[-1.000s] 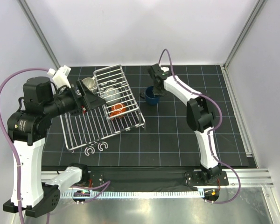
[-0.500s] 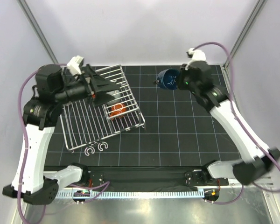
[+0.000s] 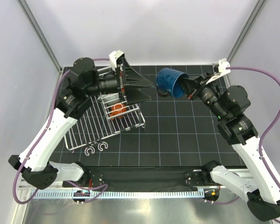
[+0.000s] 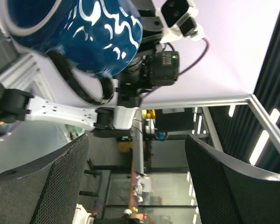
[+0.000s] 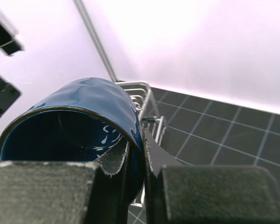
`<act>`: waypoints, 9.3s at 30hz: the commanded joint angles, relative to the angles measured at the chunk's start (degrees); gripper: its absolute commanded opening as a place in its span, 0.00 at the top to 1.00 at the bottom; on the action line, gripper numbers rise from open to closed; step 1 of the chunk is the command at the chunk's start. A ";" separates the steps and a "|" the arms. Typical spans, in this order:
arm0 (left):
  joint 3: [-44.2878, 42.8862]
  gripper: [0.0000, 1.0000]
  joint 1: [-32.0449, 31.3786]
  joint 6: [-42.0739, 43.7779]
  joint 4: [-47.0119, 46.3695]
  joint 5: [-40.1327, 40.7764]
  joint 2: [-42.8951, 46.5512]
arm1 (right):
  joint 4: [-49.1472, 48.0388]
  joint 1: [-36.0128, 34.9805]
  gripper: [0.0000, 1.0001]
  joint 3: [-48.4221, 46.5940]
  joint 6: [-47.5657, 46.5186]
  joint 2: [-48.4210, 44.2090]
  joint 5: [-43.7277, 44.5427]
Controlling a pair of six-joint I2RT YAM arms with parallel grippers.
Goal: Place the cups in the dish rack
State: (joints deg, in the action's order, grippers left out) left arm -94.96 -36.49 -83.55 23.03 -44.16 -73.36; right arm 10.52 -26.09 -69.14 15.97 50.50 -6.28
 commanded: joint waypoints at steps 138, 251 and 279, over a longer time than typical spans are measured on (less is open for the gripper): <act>54.61 1.00 11.09 52.43 0.36 67.36 18.96 | 28.68 -4.06 0.45 -0.73 1.35 -17.01 6.99; 13.41 0.37 36.23 33.29 13.01 65.61 -14.25 | 36.58 -4.06 0.43 -5.65 -2.51 -1.81 3.02; -5.93 0.40 39.04 38.72 1.31 65.96 -43.88 | 35.53 1.74 0.40 -13.21 -3.40 15.07 -3.65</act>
State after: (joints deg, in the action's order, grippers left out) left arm -97.34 2.17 -47.79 25.91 19.97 -116.22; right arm 47.24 -24.95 -80.16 13.19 65.30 -9.54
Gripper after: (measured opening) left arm 0.607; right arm 0.599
